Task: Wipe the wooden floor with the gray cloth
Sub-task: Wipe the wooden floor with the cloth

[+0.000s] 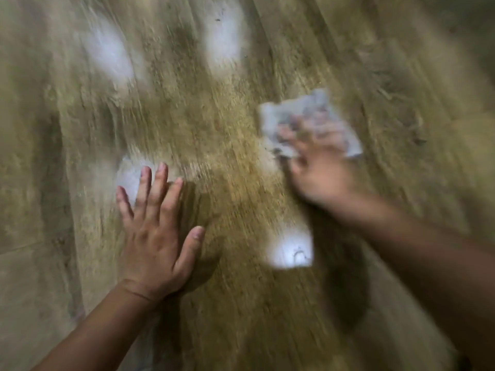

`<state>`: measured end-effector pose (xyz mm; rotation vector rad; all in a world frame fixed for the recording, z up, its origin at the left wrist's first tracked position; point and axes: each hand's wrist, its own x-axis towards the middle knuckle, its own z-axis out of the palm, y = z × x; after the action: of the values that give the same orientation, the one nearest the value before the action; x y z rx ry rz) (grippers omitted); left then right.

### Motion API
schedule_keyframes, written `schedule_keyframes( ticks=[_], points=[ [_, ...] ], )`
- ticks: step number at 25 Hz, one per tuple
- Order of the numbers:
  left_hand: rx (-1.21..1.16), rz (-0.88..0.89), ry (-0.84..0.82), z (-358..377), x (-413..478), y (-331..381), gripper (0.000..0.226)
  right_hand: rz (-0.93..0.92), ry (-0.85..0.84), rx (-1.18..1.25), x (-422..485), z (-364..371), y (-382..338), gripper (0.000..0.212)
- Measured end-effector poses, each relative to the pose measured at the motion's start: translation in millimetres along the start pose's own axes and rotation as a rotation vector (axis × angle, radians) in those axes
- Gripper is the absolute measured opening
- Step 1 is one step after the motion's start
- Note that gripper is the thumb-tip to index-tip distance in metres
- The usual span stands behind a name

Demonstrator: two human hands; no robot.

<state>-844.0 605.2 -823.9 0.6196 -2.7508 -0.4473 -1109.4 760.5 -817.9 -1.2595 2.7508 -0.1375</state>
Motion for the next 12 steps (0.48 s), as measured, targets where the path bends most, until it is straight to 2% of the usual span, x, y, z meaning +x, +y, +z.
schedule_keyframes(
  ticks=[1, 2, 3, 4, 5, 7, 9, 12],
  points=[
    [0.000, 0.070, 0.020, -2, -3, 0, 0.065, -0.235, -0.073, -0.038, -5, 16, -73, 0.055],
    [-0.020, 0.116, 0.052, -4, -3, -1, 0.062, -0.496, -0.165, -0.015, -11, 33, -126, 0.058],
    [-0.047, 0.138, 0.079, -6, 3, -4, 0.060, -0.682, -0.216, -0.013, -18, 39, -166, 0.060],
    [-0.060, 0.136, 0.088, -9, 15, -9, 0.060, -0.792, -0.227, -0.028, -15, 34, -181, 0.060],
    [-0.048, 0.106, 0.055, -11, 32, -18, 0.062, -0.823, -0.207, 0.011, -5, 30, -170, 0.058],
    [0.002, -0.003, -0.124, -8, 75, -44, 0.069, -0.720, -0.165, 0.145, 9, 21, -117, 0.050],
    [0.107, -0.108, -0.264, -1, 106, -61, 0.078, -0.428, -0.129, 0.173, 20, 11, -32, 0.048],
    [0.192, -0.113, -0.293, 7, 112, -70, 0.080, 0.049, -0.142, 0.140, 48, -22, 87, 0.051]
  ],
)
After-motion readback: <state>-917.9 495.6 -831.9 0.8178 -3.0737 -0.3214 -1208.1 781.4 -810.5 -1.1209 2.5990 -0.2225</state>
